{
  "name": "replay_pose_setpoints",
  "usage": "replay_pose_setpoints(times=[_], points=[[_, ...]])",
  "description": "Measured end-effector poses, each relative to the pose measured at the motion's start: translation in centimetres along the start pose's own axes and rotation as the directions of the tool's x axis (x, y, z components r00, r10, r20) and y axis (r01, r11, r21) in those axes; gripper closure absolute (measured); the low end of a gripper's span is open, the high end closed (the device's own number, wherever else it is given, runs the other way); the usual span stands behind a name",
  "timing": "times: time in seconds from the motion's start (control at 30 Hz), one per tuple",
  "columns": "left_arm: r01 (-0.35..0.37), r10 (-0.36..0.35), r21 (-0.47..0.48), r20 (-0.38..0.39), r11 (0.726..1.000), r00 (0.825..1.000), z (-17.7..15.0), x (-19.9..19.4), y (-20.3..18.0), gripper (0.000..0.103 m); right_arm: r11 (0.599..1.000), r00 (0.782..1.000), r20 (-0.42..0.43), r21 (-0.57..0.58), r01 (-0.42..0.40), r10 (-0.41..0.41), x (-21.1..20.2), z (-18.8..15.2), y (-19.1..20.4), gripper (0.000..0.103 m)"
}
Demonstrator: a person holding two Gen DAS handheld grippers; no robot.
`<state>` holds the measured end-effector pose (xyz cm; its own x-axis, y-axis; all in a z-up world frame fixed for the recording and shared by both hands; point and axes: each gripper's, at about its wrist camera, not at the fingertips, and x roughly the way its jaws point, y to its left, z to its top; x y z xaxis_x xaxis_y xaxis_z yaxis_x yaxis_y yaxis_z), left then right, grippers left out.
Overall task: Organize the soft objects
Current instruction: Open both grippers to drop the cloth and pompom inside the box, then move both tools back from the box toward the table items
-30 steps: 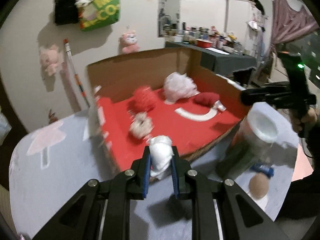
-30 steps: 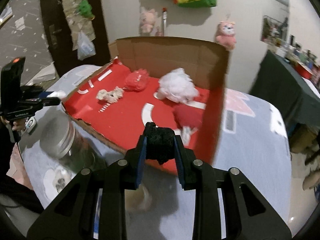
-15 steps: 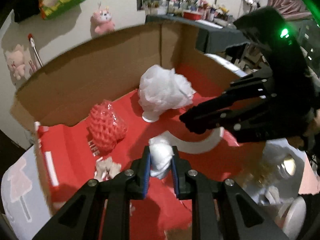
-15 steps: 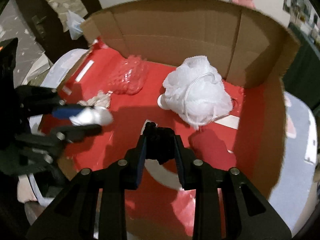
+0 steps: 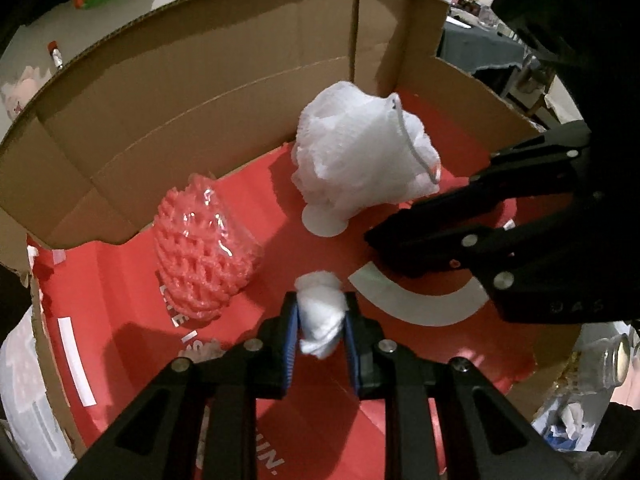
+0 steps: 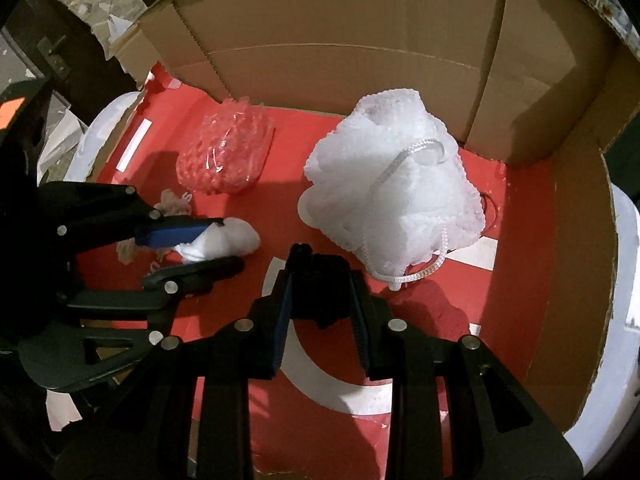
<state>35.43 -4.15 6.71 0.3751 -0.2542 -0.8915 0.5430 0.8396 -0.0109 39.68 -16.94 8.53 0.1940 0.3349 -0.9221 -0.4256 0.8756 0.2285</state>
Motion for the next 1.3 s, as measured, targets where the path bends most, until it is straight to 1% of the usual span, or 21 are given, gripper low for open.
replay_pose_setpoints(times=[0.17, 0.27, 0.37, 0.43, 0.47, 0.5, 0.57, 0.67, 0.73, 0.8, 0.87, 1.0, 1.03, 1.13, 1.17, 1.23, 1.3], points=[[0.004, -0.004, -0.004, -0.001, 1.0, 1.0, -0.2, 0.1, 0.2, 0.081, 1.0, 1.0, -0.001, 0.009, -0.004, 0.004, -0.2, -0.2, -0.3, 0.074], [0.003, -0.003, -0.001, 0.0, 1.0, 1.0, 0.0, 0.4, 0.1, 0.077, 1.0, 1.0, -0.001, 0.009, -0.004, 0.004, -0.1, -0.1, -0.3, 0.074], [0.002, -0.002, 0.0, 0.003, 1.0, 1.0, 0.0, 0.4, 0.2, 0.076, 1.0, 1.0, -0.003, 0.002, 0.0, 0.0, -0.1, -0.2, -0.2, 0.071], [0.002, -0.002, -0.004, 0.002, 1.0, 1.0, -0.1, 0.3, 0.2, 0.073, 1.0, 1.0, -0.002, -0.002, 0.009, -0.009, -0.1, -0.3, -0.2, 0.06], [0.001, -0.001, -0.006, 0.003, 1.0, 1.0, -0.2, 0.3, 0.3, 0.073, 1.0, 1.0, 0.001, -0.005, 0.013, -0.013, 0.0, -0.3, -0.1, 0.048], [0.0, 0.0, -0.009, 0.007, 1.0, 1.0, -0.3, 0.2, 0.3, 0.072, 1.0, 1.0, 0.007, -0.011, 0.015, -0.015, -0.1, -0.4, 0.0, 0.046], [-0.001, 0.001, -0.015, 0.012, 1.0, 1.0, -0.6, 0.1, 0.4, 0.07, 1.0, 1.0, 0.012, -0.02, 0.023, -0.023, -0.2, -0.5, 0.0, 0.046], [0.001, 0.0, -0.023, 0.024, 1.0, 1.0, -0.7, -0.4, 0.6, 0.061, 0.999, 0.999, 0.023, -0.017, 0.029, -0.029, -0.7, -0.8, 0.0, 0.046], [0.007, -0.006, -0.029, 0.033, 1.0, 0.999, -1.0, -0.8, 0.6, 0.051, 0.999, 0.999, 0.028, -0.016, 0.038, -0.037, -1.0, -0.8, 0.0, 0.045], [0.004, -0.003, -0.03, 0.04, 1.0, 0.999, -1.0, -1.1, 0.6, 0.046, 0.999, 0.998, 0.038, -0.012, 0.049, -0.048, -1.3, -0.9, 0.0, 0.04], [0.005, -0.003, -0.034, 0.048, 0.999, 0.999, -1.3, -1.6, 0.6, 0.045, 0.999, 0.997, 0.05, -0.007, 0.054, -0.053, -1.9, -1.1, 0.0, 0.039], [0.005, -0.001, -0.055, 0.074, 0.998, 0.997, -1.9, -3.0, 0.6, 0.039, 0.998, 0.995, 0.075, 0.004, 0.059, -0.059, -3.5, -1.5, -0.1, 0.036], [0.008, -0.003, -0.062, 0.085, 0.998, 0.996, -2.1, -3.5, 0.7, 0.038, 0.998, 0.995, 0.084, 0.006, 0.059, -0.059, -4.0, -1.6, -0.1, 0.036], [0.013, 0.0, -0.092, 0.132, 0.996, 0.991, -2.8, -5.6, 0.6, 0.028, 0.998, 0.991, 0.119, 0.018, 0.058, -0.06, -5.9, -2.3, 0.1, 0.032], [0.014, 0.0, -0.1, 0.144, 0.995, 0.99, -2.9, -6.2, 0.6, 0.027, 0.998, 0.989, 0.134, 0.022, 0.055, -0.057, -6.6, -2.6, 0.2, 0.03], [0.019, 0.005, -0.126, 0.187, 0.992, 0.982, -3.7, -8.1, 0.2, 0.022, 0.998, 0.985, 0.167, 0.03, 0.049, -0.053, -8.3, -3.4, 0.6, 0.03], [0.02, 0.014, -0.147, 0.227, 0.989, 0.974, -4.2, -9.8, -0.6, 0.019, 0.998, 0.978, 0.198, 0.033, 0.055, -0.06, -10.1, -4.5, 1.1, 0.025]])
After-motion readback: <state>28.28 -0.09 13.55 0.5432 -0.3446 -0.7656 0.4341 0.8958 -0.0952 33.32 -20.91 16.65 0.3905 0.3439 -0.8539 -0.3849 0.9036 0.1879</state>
